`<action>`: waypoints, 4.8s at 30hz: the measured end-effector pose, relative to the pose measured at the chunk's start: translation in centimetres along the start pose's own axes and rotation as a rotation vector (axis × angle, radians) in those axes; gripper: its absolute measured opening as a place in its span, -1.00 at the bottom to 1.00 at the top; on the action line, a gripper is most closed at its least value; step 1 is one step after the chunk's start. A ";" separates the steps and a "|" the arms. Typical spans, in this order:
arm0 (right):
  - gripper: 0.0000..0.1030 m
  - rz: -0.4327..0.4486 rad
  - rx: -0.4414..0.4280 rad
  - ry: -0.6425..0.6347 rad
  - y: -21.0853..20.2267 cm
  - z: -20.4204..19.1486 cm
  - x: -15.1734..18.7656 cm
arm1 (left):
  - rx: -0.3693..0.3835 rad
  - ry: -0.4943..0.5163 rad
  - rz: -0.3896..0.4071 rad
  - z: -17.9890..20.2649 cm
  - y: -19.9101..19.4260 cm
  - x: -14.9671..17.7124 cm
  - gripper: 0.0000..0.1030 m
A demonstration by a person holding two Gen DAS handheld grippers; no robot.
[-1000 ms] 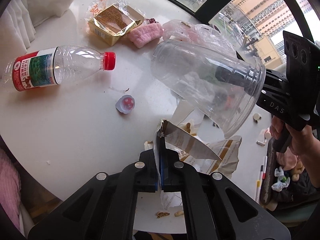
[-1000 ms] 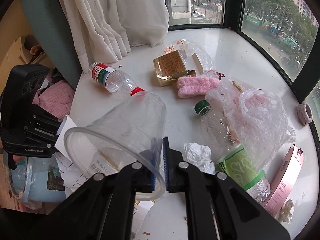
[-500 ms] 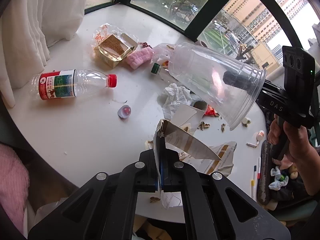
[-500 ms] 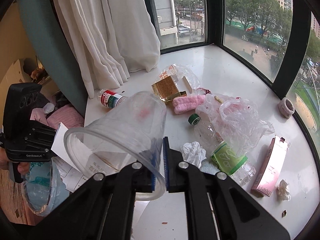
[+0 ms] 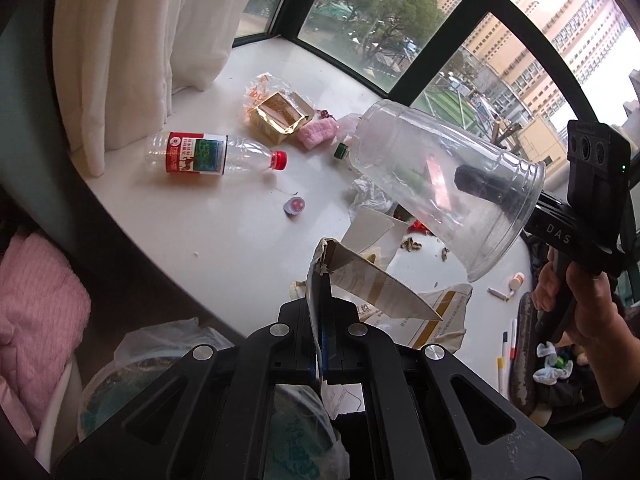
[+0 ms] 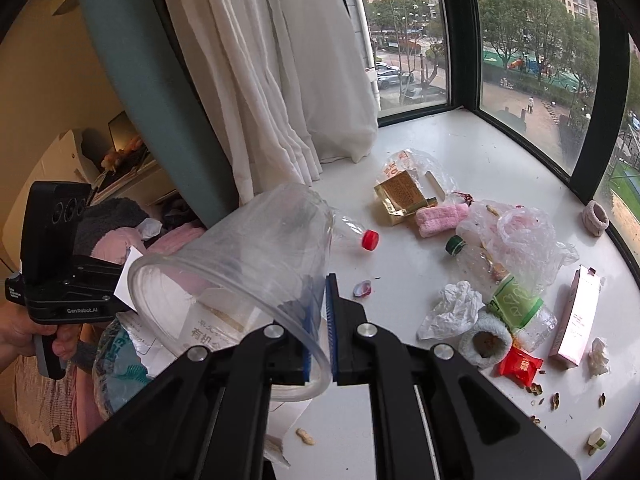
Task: Collect trash
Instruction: 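Carry the paper bag and cup with both tools to the trash bin, then lower both items into the bin and open both tools, then move both tools back over the window sill, then reach the left tool to the crumpled white tissue while the right tool reaches the fuzzy ring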
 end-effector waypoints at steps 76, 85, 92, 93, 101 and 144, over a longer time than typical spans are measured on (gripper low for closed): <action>0.81 -0.181 -0.132 -0.273 4.6 -19.0 10.4 | -0.344 0.056 -0.060 -6.0 -6.6 16.9 0.89; 0.81 -0.132 -0.060 -0.120 2.4 -14.2 10.0 | -0.283 0.083 -0.021 -3.9 -6.5 14.4 0.89; 0.81 -0.121 -0.007 -0.043 0.9 -10.3 10.6 | -0.219 0.093 0.002 -1.7 -5.2 11.9 0.89; 0.81 -0.117 0.001 -0.031 0.6 -9.7 10.6 | -0.211 0.097 0.004 -1.4 -5.0 11.6 0.89; 0.81 -0.096 0.066 0.075 -0.8 -4.6 11.2 | -0.130 0.140 -0.005 1.6 -2.6 8.6 0.89; 0.81 -0.099 0.366 0.383 0.7 17.2 11.8 | -0.051 0.364 -0.129 9.4 18.0 -6.1 0.89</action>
Point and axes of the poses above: each gripper's, at about its wrist camera, not at the fingertips, and y roughly the way its jaws point, z to its right, x to its underside, the point moved 4 cm from there along y, roughly the way its jaws point, and after that the axes turned 10 degrees about x, right-handed, at the moved point
